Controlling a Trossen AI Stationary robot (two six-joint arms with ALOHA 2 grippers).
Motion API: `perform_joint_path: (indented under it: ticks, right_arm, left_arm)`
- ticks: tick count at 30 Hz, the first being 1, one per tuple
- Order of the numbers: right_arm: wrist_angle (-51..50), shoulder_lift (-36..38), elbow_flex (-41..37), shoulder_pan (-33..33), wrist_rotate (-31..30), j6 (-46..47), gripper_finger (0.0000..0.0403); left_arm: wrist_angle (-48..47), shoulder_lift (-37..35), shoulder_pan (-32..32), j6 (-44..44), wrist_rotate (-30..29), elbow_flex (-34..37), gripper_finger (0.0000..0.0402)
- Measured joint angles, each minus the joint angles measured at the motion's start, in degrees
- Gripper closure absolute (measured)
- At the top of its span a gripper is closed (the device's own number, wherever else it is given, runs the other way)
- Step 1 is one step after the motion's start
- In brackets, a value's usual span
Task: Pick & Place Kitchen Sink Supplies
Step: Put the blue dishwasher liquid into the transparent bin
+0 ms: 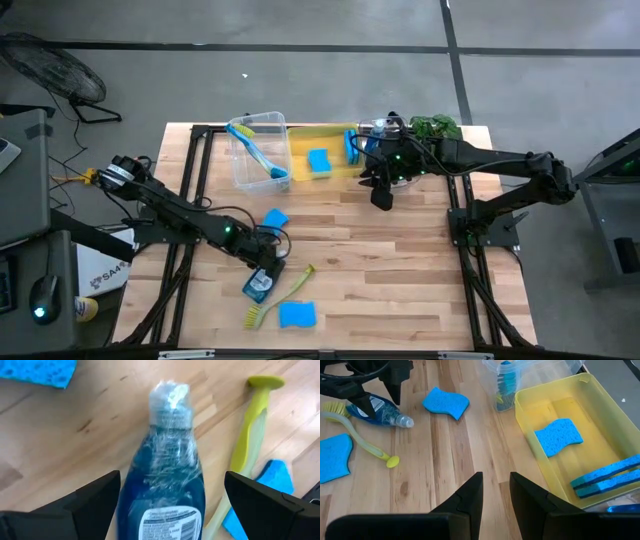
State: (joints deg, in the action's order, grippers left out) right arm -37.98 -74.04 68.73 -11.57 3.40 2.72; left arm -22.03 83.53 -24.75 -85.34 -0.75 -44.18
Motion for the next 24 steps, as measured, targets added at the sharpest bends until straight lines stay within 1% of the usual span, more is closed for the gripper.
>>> perform_joint_path:
  ticks: [5,8,12,17,20,24]
  right_arm:
    - [-0.09,0.00,0.00,0.00,0.00,0.00,0.0313]
    - [-0.09,0.00,0.00,0.00,-0.02,-0.02,0.0313]
    - [-0.04,0.00,0.00,0.00,-0.39,-0.09,0.0313]
    - [-0.02,0.00,0.00,0.00,-0.46,-0.02,0.0313]
    - [0.07,-0.02,0.00,0.00,-0.46,0.00,0.0313]
    - [0.19,-0.02,0.00,0.00,-0.51,0.22,0.0313]
  left_arm:
    - [-0.91,0.00,0.00,-0.25,3.30,0.00,0.0050]
    - [-0.47,0.00,0.00,1.86,4.47,0.00,0.0050]
    - [0.55,0.00,0.00,5.20,4.92,0.00,0.0050]
    - [1.32,0.42,0.02,5.81,5.22,-0.02,0.0050]
    - [0.93,2.10,0.49,6.06,7.89,-0.02,0.0050]
    - [1.54,4.13,2.28,7.75,13.39,-0.04,0.0050]
